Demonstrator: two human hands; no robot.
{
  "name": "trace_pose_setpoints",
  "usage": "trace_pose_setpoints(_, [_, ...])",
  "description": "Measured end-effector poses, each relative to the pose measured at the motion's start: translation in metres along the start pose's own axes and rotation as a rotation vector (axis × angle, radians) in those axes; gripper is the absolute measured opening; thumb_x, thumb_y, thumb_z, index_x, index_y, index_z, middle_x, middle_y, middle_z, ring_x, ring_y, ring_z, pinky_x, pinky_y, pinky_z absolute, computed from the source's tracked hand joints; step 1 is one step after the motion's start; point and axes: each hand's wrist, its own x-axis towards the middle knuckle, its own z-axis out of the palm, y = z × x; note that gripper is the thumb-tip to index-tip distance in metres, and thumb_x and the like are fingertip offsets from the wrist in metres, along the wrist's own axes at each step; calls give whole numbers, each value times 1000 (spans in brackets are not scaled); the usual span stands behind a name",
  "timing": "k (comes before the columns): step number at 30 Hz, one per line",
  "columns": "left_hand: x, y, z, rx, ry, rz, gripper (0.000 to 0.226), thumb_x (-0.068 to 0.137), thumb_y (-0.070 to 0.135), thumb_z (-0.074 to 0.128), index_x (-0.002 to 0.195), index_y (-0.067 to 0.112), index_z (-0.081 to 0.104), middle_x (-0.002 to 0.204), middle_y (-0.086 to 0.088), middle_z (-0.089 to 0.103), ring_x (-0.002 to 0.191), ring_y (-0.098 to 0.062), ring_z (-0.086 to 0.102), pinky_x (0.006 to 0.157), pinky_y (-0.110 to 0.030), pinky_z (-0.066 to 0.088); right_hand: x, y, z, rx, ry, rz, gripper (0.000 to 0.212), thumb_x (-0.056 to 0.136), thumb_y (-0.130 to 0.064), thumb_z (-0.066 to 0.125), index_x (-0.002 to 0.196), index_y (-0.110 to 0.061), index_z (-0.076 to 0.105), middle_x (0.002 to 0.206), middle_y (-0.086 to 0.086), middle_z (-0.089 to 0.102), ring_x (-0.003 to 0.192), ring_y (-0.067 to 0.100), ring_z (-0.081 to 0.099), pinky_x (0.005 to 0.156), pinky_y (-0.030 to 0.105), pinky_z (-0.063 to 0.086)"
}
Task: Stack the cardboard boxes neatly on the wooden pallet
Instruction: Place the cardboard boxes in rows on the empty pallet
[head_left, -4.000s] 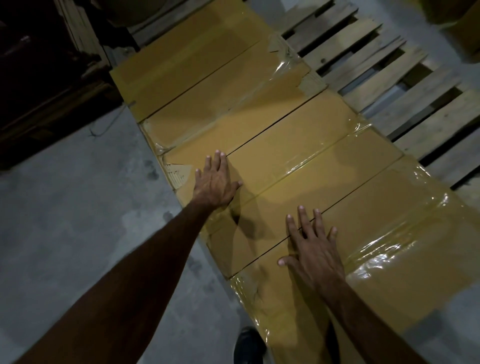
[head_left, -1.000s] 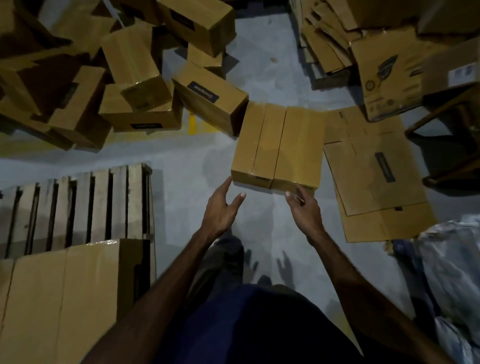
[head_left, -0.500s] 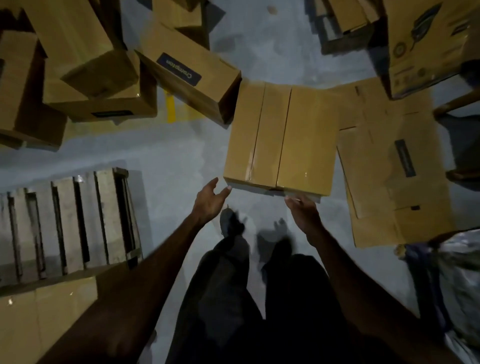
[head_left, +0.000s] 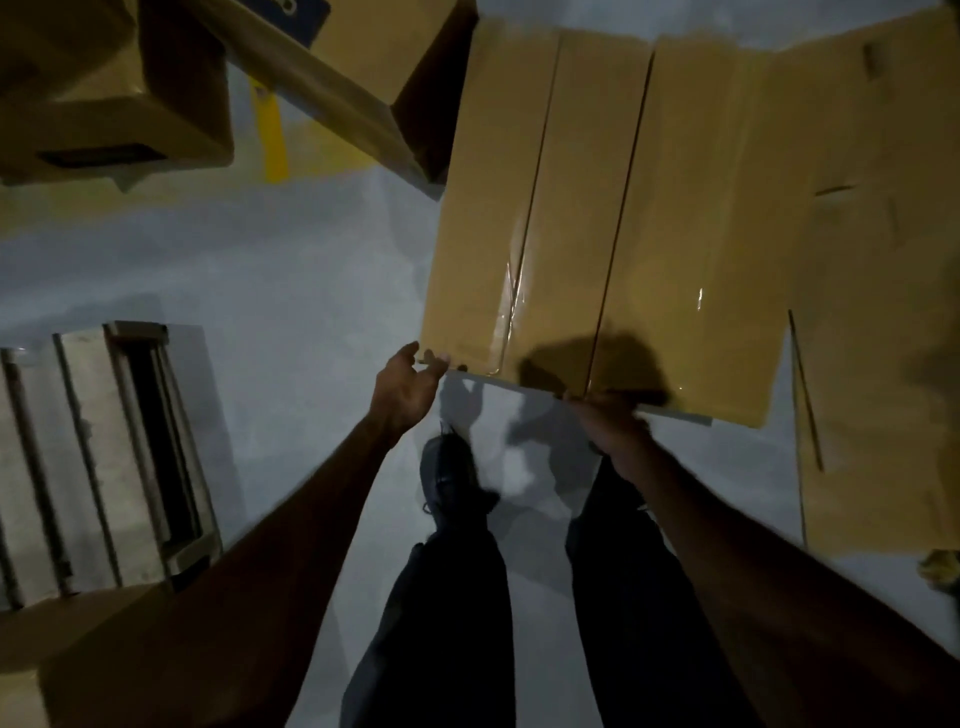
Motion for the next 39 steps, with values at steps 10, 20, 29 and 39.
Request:
trace_pose_setpoints(10, [78,-28,36,-46,75,-10,42,92,35,72,130,19,68,118,1,73,106,-23,61,88,-32,45,60,39,53,66,115,-35,46,107,-41,56,132,-3,66,133,13,64,123,31,58,80,21,26])
trace_pose_setpoints(20, [-24,20,-7,-326,412,150,25,89,43,67,83,19,71,86,-2,73,83,-21,68,72,-38,54,-59,-9,-7,309,579,-226,30,98,-62,59,77,-42,67,77,-11,58,74,10,55,66,11,42])
trace_pose_setpoints(29, [-168,118,-72,-533,585,108,37,92,41,68,75,14,49,70,0,53,66,-18,51,62,-34,43,-195,-118,-80,434,798,-221,41,89,-47,79,88,-10,60,85,1,57,81,22,57,70,33,41])
trace_pose_setpoints(39, [-351,113,-135,-764,685,-267,39,83,42,74,72,11,52,70,-5,58,67,-25,58,69,-40,54,-338,-208,-111,238,507,-432,41,81,-57,77,90,-17,75,91,-3,73,84,19,67,76,34,53])
